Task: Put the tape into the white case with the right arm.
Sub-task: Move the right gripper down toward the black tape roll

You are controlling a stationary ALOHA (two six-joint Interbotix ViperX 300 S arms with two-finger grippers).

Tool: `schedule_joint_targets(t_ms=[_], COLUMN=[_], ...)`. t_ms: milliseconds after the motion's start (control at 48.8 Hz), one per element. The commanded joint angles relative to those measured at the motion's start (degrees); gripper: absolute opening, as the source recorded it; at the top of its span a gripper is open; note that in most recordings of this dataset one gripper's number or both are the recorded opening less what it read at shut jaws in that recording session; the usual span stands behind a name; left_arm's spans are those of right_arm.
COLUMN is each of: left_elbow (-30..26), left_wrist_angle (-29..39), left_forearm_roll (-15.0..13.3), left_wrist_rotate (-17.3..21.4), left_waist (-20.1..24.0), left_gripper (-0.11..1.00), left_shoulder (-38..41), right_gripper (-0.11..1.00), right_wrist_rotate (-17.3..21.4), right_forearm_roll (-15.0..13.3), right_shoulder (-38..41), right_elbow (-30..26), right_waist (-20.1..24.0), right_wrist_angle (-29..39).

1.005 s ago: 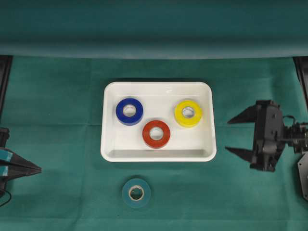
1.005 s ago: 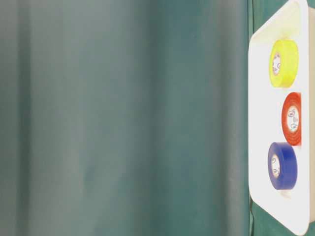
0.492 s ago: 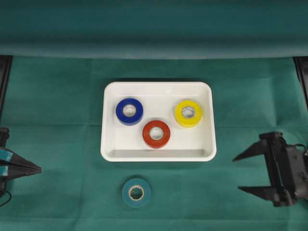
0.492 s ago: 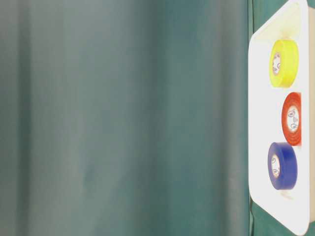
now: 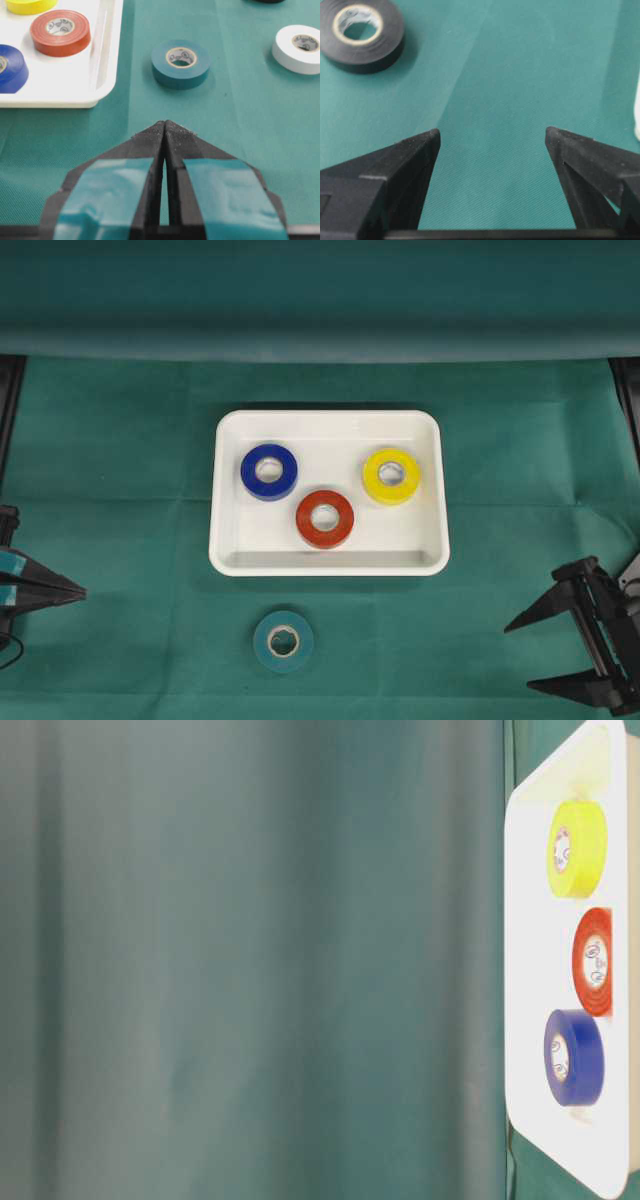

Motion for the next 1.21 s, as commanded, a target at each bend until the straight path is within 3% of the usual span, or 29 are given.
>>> schedule_joint_targets(t_ms=[0,472,1189], left_elbow=[-0.8,-0.8,-0.7], left_wrist_angle=[-0.5,-0.5,-0.5], left_forearm_roll=[0.0,0.0,0.0], left_wrist_rotate=[0.1,0.1,0.1], left_waist=[0.2,0.2,0.7], left_gripper=[0.0,0.0,0.0], left_shoulder=[0.4,0.4,0.4], right_gripper=[0.56,0.56,0.57], right_wrist_rotate=[0.0,0.0,-0.1], right_forearm_roll=[0.1,0.0,0.0], right_shoulder=[-0.1,2.8,26.6], right_elbow=[-0.4,-2.5,-17.7], right_waist=[0.1,1.5,6.6], right_wrist_angle=[-0.1,-0.1,-6.0])
